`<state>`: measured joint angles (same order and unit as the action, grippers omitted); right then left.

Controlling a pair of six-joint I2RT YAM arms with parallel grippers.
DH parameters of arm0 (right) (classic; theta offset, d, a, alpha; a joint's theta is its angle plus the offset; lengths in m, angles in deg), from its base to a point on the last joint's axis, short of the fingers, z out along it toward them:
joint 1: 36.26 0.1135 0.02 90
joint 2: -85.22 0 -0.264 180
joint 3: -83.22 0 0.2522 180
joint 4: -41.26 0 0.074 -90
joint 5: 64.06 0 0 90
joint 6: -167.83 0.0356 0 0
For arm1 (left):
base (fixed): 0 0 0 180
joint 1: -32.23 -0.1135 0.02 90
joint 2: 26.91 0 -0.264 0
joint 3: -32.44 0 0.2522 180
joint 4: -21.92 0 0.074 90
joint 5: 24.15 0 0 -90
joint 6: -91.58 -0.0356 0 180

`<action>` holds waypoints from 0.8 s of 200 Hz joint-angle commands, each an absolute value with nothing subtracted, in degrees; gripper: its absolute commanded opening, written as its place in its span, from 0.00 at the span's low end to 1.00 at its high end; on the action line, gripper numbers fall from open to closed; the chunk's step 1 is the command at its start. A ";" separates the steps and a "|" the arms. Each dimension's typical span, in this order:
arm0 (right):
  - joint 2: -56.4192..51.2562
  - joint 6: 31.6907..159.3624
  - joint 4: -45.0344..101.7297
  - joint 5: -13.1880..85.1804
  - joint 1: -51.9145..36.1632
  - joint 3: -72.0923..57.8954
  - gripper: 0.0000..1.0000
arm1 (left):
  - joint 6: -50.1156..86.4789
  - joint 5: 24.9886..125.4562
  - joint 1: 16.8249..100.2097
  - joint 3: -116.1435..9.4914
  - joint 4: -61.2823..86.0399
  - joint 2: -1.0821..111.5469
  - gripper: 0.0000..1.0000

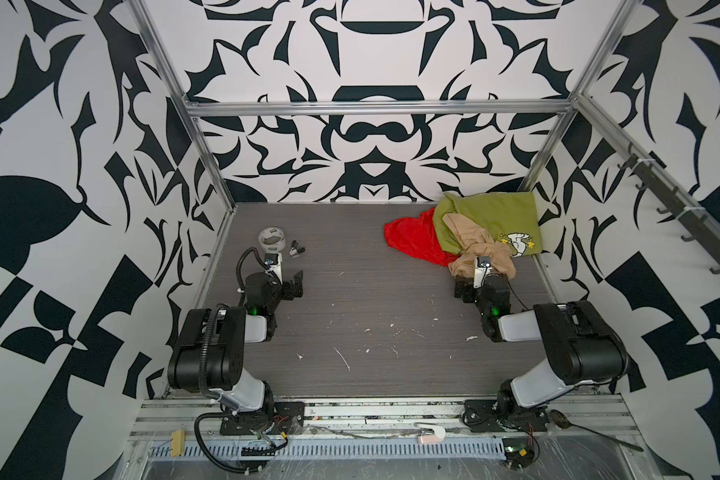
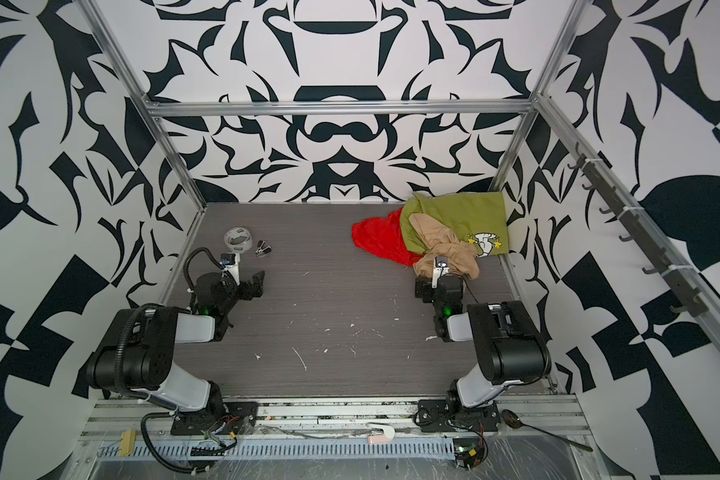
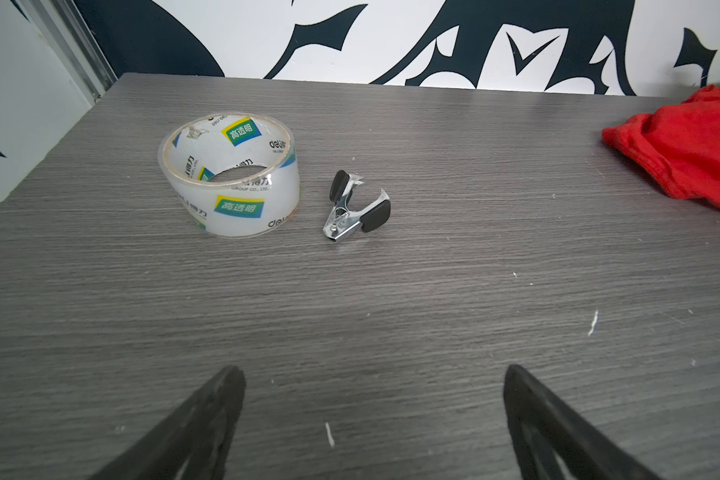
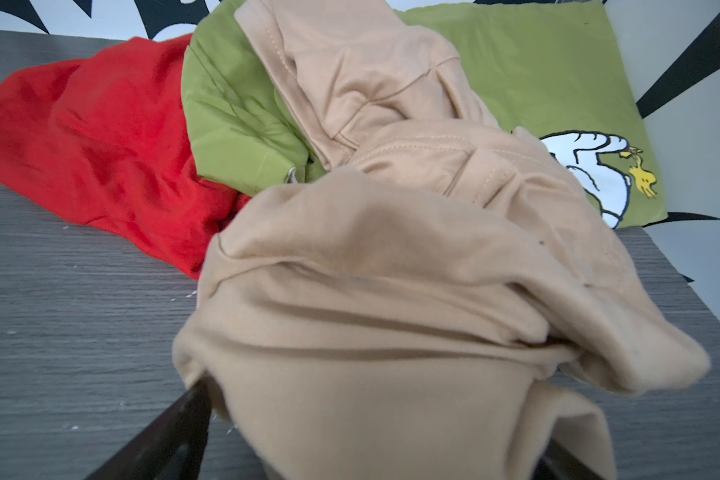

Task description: Pick out a specific cloth from the pile

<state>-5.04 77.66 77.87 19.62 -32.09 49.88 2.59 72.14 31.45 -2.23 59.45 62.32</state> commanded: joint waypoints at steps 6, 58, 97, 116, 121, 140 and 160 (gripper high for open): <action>-3.69 77.51 79.25 19.09 -31.78 48.89 0.99 | 2.10 72.75 31.47 -3.08 59.93 62.60 0.99; -3.74 77.74 79.40 18.57 -31.79 48.98 0.99 | 2.08 72.75 31.44 -3.08 59.94 62.61 1.00; -3.73 77.76 79.26 18.56 -31.84 48.89 0.99 | 2.00 72.73 31.44 -3.03 59.97 62.63 0.99; -3.73 77.83 79.27 18.56 -31.84 48.89 0.99 | 2.01 72.70 31.44 -3.03 59.93 62.62 0.99; -3.76 77.77 79.25 18.57 -31.80 48.89 0.99 | 1.97 72.70 31.51 -3.03 59.84 62.62 0.99; -3.80 77.83 79.21 18.56 -31.82 48.89 0.99 | 2.00 72.67 31.44 -3.03 59.94 62.63 0.99; -3.82 77.83 79.26 18.61 -31.82 48.89 0.99 | 1.97 72.63 31.44 -3.03 60.01 62.64 1.00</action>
